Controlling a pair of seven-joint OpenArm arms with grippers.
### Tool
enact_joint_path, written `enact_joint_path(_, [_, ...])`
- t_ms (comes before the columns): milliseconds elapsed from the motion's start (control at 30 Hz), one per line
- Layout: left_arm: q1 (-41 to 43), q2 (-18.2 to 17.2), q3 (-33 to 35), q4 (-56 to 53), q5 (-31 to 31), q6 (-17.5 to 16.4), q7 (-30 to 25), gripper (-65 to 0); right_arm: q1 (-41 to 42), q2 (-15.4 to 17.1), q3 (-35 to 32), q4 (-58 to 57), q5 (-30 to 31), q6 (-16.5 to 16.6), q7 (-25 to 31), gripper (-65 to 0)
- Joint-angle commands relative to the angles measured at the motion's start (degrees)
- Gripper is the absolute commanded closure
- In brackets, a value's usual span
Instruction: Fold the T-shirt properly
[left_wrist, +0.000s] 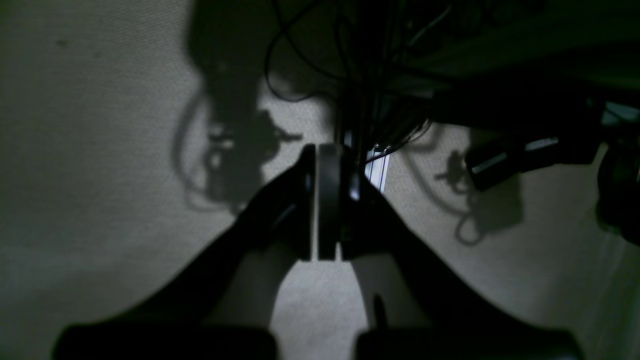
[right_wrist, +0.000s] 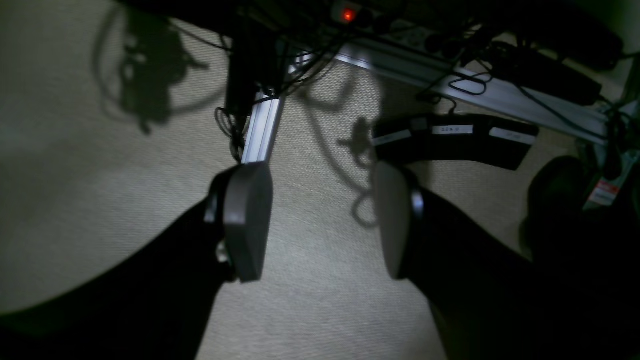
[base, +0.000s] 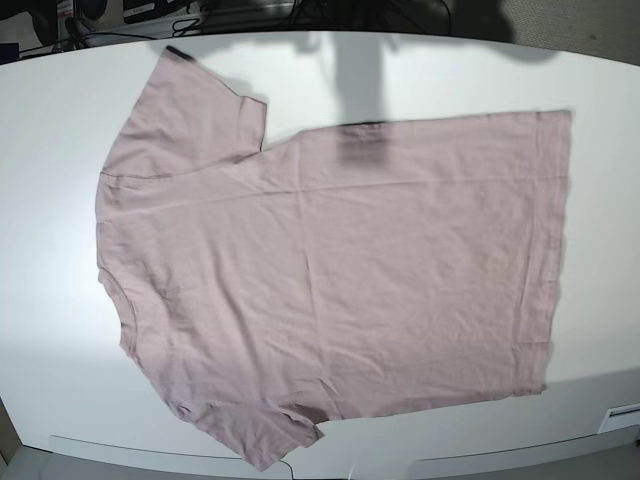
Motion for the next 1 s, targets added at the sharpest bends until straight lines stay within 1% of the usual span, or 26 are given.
enact_joint_path(0, [3.1,-0.3,0.0,2.0,-0.2,-0.1,-0.6,-0.8,-2.9,0.8,0.1,1.9,0.0,0.3,0.9,-34.1])
enact_joint_path(33, [4.9,-0.3,0.0,4.0,-0.5,-0.1,-0.6,-0.8,-4.7,0.9,0.1,3.8,0.0,0.3,0.9,-34.1])
enact_joint_path(100, [8.3,-0.3,0.0,8.4,-3.2,-0.1,-0.9,-0.8,-7.9,1.0,0.2,7.5,0.0,0.1,1.1,-34.1])
enact_joint_path(167, [10.9,-0.3,0.0,12.9,-5.0,-0.1,-0.8,-0.8,-10.6,1.0,0.8,10.8,0.0,-0.9,1.3,-34.1])
enact_joint_path(300, [14.7,-0.3,0.0,21.2,-4.9,-0.1,0.4,-0.8,-13.8,1.0,2.7,15.8,0.0,-0.8,1.2,-34.1])
enact_joint_path(433, [16.9,-0.4,0.0,26.9,-4.9,2.5,4.5,-0.8,-15.9,1.0,4.2,18.8,0.0,-0.4,1.3,-34.1])
enact_joint_path(467, [17.3,-0.8,0.0,27.8,-4.9,3.1,4.4,-0.8,-16.3,1.0,4.6,19.4,0.0,-0.2,1.2,-34.1])
enact_joint_path(600, [17.7,-2.1,0.0,28.9,-4.9,3.4,4.5,-0.8,-17.2,1.0,5.8,21.8,0.0,1.7,1.3,-34.1])
enact_joint_path(633, [17.9,-2.1,0.0,29.0,-4.9,4.2,4.4,-0.8,-17.3,1.0,6.1,22.4,0.0,2.1,1.2,-34.1])
enact_joint_path(700, [18.3,-2.0,0.0,28.9,-4.9,7.4,4.5,-0.8,-17.8,0.9,6.7,23.9,0.0,2.3,1.3,-34.1])
enact_joint_path(767, [19.0,-2.1,0.0,28.9,-4.9,9.7,4.2,0.0,-18.9,0.9,7.1,25.6,0.0,2.3,1.4,-34.1])
enact_joint_path(833, [19.5,-2.1,0.0,29.0,-4.9,11.5,3.7,0.0,-19.8,0.9,7.6,27.3,0.0,2.3,1.5,-34.1])
enact_joint_path(967, [19.5,-2.1,0.0,29.9,-4.9,11.6,3.3,0.0,-19.7,0.9,8.1,29.8,0.0,2.3,1.5,-34.1])
